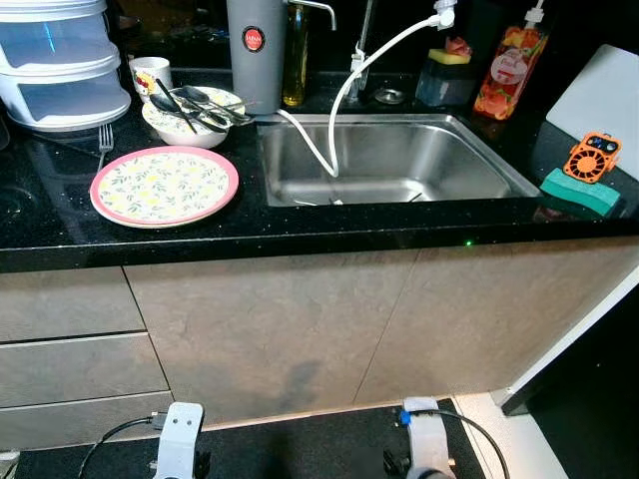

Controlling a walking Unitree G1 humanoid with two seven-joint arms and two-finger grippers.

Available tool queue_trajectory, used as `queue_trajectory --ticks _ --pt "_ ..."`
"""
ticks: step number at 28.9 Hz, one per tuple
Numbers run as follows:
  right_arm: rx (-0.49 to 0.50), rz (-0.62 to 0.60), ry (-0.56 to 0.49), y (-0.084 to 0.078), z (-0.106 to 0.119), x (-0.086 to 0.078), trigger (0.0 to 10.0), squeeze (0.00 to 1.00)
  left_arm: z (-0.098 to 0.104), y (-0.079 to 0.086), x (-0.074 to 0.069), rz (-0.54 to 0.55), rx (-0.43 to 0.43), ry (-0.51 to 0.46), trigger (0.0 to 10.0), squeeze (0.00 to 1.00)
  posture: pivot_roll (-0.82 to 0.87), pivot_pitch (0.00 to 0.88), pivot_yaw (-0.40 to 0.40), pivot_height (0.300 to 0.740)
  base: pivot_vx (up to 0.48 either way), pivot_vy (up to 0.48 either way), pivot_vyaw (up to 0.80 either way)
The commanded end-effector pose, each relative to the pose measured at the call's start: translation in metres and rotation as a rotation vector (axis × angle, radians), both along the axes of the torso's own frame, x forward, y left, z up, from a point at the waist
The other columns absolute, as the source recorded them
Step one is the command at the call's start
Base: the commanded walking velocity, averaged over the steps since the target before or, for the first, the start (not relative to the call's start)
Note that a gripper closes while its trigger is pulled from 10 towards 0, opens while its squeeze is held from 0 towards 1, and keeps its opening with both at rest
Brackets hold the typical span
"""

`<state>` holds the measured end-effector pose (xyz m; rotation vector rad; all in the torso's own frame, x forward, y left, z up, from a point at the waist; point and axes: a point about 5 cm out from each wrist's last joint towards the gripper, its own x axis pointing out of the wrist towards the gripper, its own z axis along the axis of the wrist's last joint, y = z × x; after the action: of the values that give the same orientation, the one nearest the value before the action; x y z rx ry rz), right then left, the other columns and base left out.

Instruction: Kitchen organization

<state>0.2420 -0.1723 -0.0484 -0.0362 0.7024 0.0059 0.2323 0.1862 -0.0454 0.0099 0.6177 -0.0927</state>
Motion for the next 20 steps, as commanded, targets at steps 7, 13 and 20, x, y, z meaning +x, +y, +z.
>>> queue_trajectory --ticks 7,13,20 --pt "0.000 -0.032 0.041 -0.0059 -0.0082 -0.0124 10.0 0.00 -0.0097 -0.0012 -0.0120 -0.020 0.068 0.055 10.0 0.00 0.02 0.079 -0.047 0.740 0.000 0.000 0.00" --pt "-0.014 -0.021 0.052 -0.0072 -0.0096 -0.0146 10.0 0.00 -0.0116 -0.0003 -0.0133 0.016 0.082 0.072 10.0 0.00 0.02 0.063 -0.051 0.740 0.000 0.000 0.00" --pt "-0.024 -0.022 0.063 -0.0070 -0.0106 -0.0156 10.0 0.00 -0.0111 -0.0046 -0.0119 0.011 0.074 0.063 10.0 0.00 0.01 0.057 -0.052 0.740 0.000 0.000 0.00"
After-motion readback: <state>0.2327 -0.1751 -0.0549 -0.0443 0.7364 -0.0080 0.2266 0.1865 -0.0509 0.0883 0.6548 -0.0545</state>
